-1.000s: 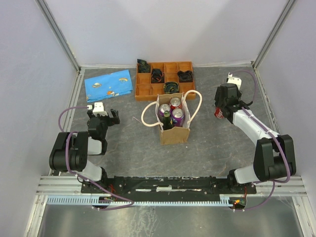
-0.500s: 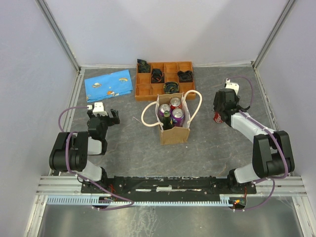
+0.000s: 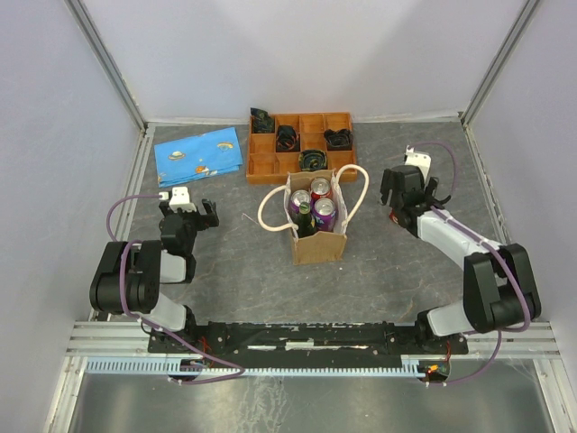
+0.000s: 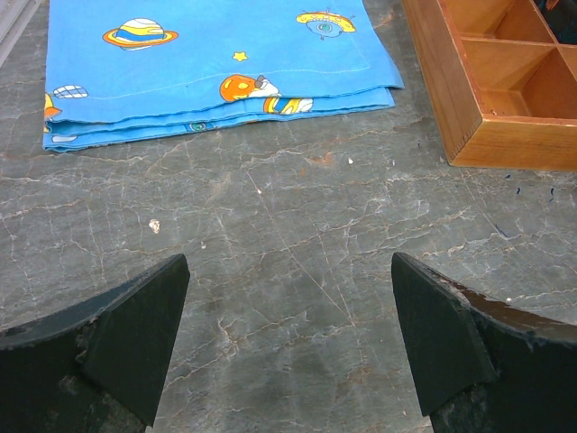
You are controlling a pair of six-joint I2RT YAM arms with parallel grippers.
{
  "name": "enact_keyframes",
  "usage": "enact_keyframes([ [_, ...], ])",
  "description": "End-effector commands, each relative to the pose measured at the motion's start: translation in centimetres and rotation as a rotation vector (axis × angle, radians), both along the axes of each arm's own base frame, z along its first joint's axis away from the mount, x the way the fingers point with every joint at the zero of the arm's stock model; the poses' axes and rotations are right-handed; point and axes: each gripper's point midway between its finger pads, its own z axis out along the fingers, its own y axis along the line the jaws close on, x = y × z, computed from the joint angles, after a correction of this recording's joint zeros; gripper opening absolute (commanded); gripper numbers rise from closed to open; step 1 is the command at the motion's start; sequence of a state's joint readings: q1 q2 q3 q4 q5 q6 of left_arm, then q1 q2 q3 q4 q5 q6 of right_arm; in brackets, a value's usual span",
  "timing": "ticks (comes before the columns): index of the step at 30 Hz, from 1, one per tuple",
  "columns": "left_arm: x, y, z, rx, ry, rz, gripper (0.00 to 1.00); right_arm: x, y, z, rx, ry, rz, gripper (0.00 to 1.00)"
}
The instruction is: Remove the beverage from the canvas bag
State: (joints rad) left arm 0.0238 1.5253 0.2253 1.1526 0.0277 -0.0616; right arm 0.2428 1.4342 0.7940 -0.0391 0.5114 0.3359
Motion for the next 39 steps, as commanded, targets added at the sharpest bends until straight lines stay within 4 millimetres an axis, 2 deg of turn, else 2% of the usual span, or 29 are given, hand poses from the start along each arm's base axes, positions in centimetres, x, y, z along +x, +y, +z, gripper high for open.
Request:
enact_keyframes([
  [1,0.4,0.2,1.2,0.037,-0.047,0.001,0.99,0.3,0.2,6.0,-0.003,-0.132,-0.015,0.99],
  [4,0.4,0.2,1.2,0.038,-0.047,0.001,0.99,-0.8,0.6,8.3,-0.002,-0.166,-0.010,0.99],
  [6,0.4,0.2,1.2,0.037,-0.047,0.000,0.99,-1.9,0.9,9.1,0.015,-0.180,-0.013,0.98],
  [9,0.4,0.2,1.3,0.037,-0.047,0.000,0.99,-3.7,1.7,9.3,0.059,-0.177,-0.005,0.94],
  [12,0.4,0.1,1.3,0.038,-0.047,-0.001,0.99,-5.5,3.2,9.0,0.073,-0.163,0.039,0.86],
  [14,0.4,0.2,1.2,0.037,-0.047,0.002,0.99,-6.3,4.5,8.5,0.086,-0.144,0.080,0.71],
  [17,0.4,0.2,1.2,0.037,-0.047,0.001,0.99,-6.9,6.3,7.4,0.127,-0.107,0.142,0.37],
  [19,0.4,0.2,1.3,0.038,-0.048,0.002,0.99,-7.0,7.5,6.3,0.160,-0.079,0.182,0.23],
  [21,0.4,0.2,1.2,0.037,-0.046,0.001,0.99,-6.9,8.6,5.1,0.189,-0.049,0.215,0.14],
  [25,0.4,0.2,1.2,0.038,-0.047,0.001,0.99,-6.5,10.5,2.9,0.245,0.002,0.259,0.12],
  [30,0.4,0.2,1.3,0.038,-0.048,0.001,0.99,-5.4,13.3,0.5,0.310,0.057,0.325,0.21],
  [34,0.4,0.2,1.2,0.038,-0.047,0.002,0.99,-4.8,16.0,-1.9,0.340,0.129,0.393,0.21],
  [39,0.4,0.2,1.2,0.038,-0.046,0.002,0.99,-4.8,19.4,-3.3,0.353,0.183,0.477,0.21],
])
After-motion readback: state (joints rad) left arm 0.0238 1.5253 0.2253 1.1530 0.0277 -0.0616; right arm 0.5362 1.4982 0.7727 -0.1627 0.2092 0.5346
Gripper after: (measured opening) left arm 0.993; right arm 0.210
